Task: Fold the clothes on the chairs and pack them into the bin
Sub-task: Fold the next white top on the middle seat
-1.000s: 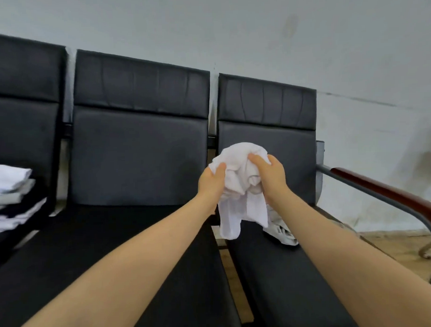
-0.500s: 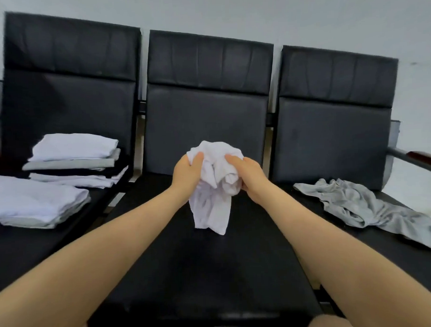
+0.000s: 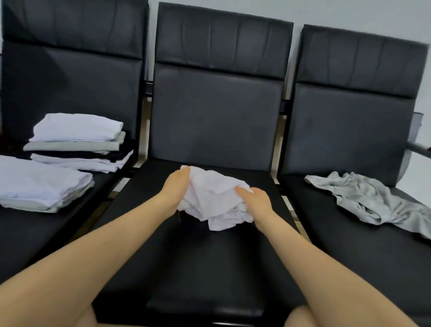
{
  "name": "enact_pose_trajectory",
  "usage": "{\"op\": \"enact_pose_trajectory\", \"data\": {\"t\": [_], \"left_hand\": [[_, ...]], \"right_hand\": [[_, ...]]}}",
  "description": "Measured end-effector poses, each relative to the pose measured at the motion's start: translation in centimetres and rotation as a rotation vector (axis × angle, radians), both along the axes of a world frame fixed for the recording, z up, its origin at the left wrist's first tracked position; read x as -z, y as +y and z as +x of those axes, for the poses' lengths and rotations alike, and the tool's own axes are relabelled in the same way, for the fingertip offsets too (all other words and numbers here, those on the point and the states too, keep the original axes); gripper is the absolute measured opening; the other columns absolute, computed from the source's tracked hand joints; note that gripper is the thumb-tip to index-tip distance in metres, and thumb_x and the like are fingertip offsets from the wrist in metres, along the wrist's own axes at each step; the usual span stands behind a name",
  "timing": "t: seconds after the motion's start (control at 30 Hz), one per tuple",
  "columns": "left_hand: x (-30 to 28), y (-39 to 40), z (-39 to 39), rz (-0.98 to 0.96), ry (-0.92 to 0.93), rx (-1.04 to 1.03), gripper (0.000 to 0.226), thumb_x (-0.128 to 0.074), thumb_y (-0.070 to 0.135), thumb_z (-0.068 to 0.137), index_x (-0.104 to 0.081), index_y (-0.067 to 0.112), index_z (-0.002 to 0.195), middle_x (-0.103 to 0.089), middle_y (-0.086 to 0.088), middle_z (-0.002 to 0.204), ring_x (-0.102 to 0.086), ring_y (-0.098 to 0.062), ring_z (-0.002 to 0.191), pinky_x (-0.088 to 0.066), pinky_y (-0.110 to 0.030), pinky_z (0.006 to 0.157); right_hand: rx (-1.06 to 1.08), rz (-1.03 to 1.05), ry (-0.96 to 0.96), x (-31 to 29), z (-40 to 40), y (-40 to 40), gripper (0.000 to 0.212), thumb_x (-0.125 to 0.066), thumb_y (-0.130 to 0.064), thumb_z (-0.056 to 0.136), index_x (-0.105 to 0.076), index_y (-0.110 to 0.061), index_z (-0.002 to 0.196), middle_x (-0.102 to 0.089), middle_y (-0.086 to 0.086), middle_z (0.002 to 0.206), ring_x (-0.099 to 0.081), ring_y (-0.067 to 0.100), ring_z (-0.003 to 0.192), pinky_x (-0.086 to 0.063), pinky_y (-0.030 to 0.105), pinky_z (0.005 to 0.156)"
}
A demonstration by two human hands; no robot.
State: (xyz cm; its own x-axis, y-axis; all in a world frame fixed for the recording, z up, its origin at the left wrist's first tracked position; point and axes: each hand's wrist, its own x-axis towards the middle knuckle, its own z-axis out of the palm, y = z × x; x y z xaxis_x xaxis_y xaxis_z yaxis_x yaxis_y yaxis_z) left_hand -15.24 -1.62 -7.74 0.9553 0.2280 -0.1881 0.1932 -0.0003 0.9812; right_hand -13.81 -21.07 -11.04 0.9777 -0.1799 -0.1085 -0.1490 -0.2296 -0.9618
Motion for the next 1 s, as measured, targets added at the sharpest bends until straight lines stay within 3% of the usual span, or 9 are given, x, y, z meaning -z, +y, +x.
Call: {"op": "enact_pose_trajectory", "data": {"t": [0.1,0.23,0.37,0.43,0.53,0.6,0.8,0.93,1.0], "left_hand": [[-0.7,1.2,0.2,0.006,-0.113,-0.078,0.029,-0.039,0.034,0.098,-0.059,0.016,0.086,-0.061,-0.003,0.09,-0.056,-0.018,0.082,-0.042,-0.029,0.067],[-1.4,3.0,0.8,0.137,-0.264,-0.144,0.03,-0.044,0.038,0.096,-0.058,0.012,0.102,-0.059,-0.001,0.099,-0.055,-0.019,0.094,-0.042,-0.031,0.076],[-2.9,3.0,0.6,-0.004,-0.252,-0.151,0.03,-0.056,0.04,0.091,-0.056,0.011,0.085,-0.057,-0.001,0.086,-0.055,-0.019,0.084,-0.042,-0.03,0.07],[-3.5,2.4,0.0,-0.118,-0.191,-0.119,0.027,-0.06,0.04,0.089,-0.059,0.013,0.084,-0.062,-0.001,0.091,-0.06,-0.02,0.089,-0.048,-0.033,0.082],[-3.1,1.4,-1.2,-0.184,-0.104,-0.02,0.038,-0.064,0.04,0.088,-0.062,0.01,0.112,-0.066,-0.008,0.111,-0.062,-0.025,0.104,-0.048,-0.042,0.098],[-2.6,0.7,-1.6,-0.142,-0.098,0.037,0.042,-0.063,0.038,0.089,-0.061,0.009,0.119,-0.065,-0.009,0.114,-0.062,-0.024,0.105,-0.048,-0.042,0.099],[-2.3,0.2,-2.4,0.029,-0.145,0.236,0.03,-0.054,0.032,0.093,-0.066,0.01,0.11,-0.067,-0.013,0.109,-0.064,-0.028,0.104,-0.049,-0.045,0.098],[-1.2,0.4,-2.1,0.099,-0.152,0.312,0.02,-0.052,0.032,0.095,-0.065,0.017,0.09,-0.065,-0.005,0.097,-0.063,-0.02,0.092,-0.051,-0.037,0.082],[-0.8,0.8,-1.5,0.057,-0.169,0.271,0.022,-0.053,0.032,0.095,-0.064,0.016,0.083,-0.063,-0.003,0.088,-0.059,-0.016,0.082,-0.047,-0.031,0.072]], "right_hand": [[0.105,0.149,0.006,-0.8,-0.2,0.1,0.028,-0.064,-0.032,0.087,-0.056,-0.012,0.07,-0.056,0.003,0.07,-0.054,0.019,0.068,-0.041,0.026,0.059],[0.168,0.317,-0.026,-1.8,-0.6,-0.7,0.015,-0.071,-0.029,0.085,-0.063,-0.017,0.079,-0.067,0.004,0.087,-0.064,0.023,0.084,-0.052,0.033,0.076],[0.178,0.345,-0.039,-2.2,-0.9,-0.7,0.016,-0.068,-0.03,0.087,-0.063,-0.015,0.081,-0.066,0.006,0.089,-0.062,0.022,0.081,-0.049,0.029,0.067],[0.147,0.126,-0.066,-1.6,-1.0,-0.6,0.016,-0.058,-0.029,0.092,-0.06,-0.016,0.084,-0.06,0.009,0.094,-0.056,0.023,0.083,-0.042,0.029,0.067],[-0.004,-0.58,-0.15,-0.1,-1.5,-0.6,0.036,-0.044,-0.016,0.094,-0.053,-0.023,0.128,-0.047,0.01,0.124,-0.039,0.028,0.12,-0.038,0.035,0.088],[-0.098,-0.581,-0.324,-0.2,-1.9,-0.1,0.047,-0.046,-0.011,0.092,-0.048,-0.026,0.137,-0.045,0.005,0.134,-0.032,0.022,0.131,-0.036,0.032,0.098],[-0.471,-0.298,-0.327,-0.1,-2.8,2.4,0.029,-0.055,-0.047,0.091,-0.06,-0.037,0.118,-0.066,-0.013,0.109,-0.062,0.005,0.101,-0.05,0.025,0.085],[-0.43,-0.251,-0.373,-0.1,-2.4,2.1,0.03,-0.058,-0.032,0.093,-0.066,-0.004,0.088,-0.064,0.014,0.085,-0.056,0.01,0.073,-0.047,0.029,0.074],[-0.381,-0.21,-0.386,-0.6,-2.4,1.6,0.028,-0.057,-0.025,0.094,-0.063,-0.004,0.077,-0.058,0.011,0.075,-0.051,0.01,0.07,-0.043,0.029,0.071]]}}
